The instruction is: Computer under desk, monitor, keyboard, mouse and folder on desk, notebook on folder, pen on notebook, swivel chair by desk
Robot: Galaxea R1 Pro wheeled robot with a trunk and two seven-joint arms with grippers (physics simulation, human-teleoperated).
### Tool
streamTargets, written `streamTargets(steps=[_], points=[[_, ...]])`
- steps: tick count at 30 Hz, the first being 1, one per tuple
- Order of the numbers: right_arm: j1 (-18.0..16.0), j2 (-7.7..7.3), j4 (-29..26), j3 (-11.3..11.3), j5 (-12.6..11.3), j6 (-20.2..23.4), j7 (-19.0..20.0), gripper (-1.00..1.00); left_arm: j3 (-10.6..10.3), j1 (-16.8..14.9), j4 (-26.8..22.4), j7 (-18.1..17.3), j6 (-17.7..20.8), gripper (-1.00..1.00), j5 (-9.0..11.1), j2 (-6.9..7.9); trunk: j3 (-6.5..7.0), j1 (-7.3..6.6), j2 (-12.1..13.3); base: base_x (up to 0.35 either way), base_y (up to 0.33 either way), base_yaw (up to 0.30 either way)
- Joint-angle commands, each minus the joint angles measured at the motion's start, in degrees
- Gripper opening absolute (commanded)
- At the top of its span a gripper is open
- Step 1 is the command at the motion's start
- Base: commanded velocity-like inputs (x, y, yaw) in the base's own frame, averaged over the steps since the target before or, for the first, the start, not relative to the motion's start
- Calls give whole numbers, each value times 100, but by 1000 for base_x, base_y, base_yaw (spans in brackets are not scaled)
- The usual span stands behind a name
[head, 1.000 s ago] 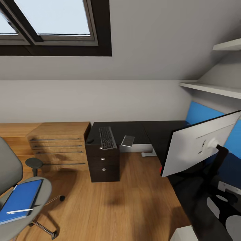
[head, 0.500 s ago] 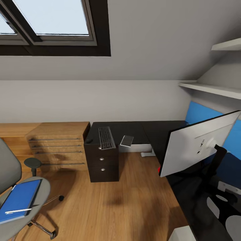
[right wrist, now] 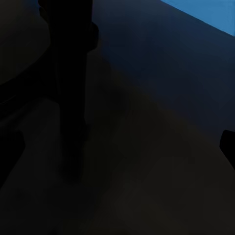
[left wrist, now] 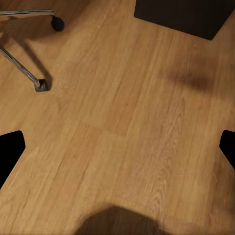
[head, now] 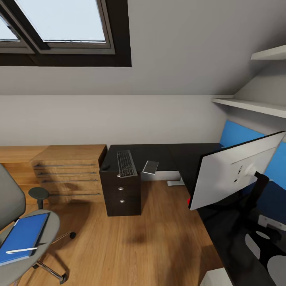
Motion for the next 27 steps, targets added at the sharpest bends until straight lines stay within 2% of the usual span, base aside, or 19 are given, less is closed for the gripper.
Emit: streamTargets(steps=[1, 5, 11, 16, 27], points=[[-4, 0, 4, 9, -61, -38, -1, 100, -34, -4, -9, 31, -38, 100, 60, 8, -6, 1, -5, 0, 0, 0], [-4, 0, 4, 9, -57, -38, 4, 100, -37, -4, -9, 39, -39, 100, 56, 7, -6, 1, -5, 20, 0, 0], [-4, 0, 4, 9, -51, -44, 6, 100, -42, -4, -9, 47, -43, 100, 50, 3, -6, 1, -5, 235, 0, 0], [-4, 0, 4, 9, -45, -46, 4, 100, -36, -4, -9, 32, -36, 100, 68, 6, -1, 1, -5, 97, 0, -24], [-4, 19, 4, 22, -39, -46, 19, 100, -34, -4, -9, 31, -35, 100, 76, 8, 52, 1, -5, 6, 0, -175]])
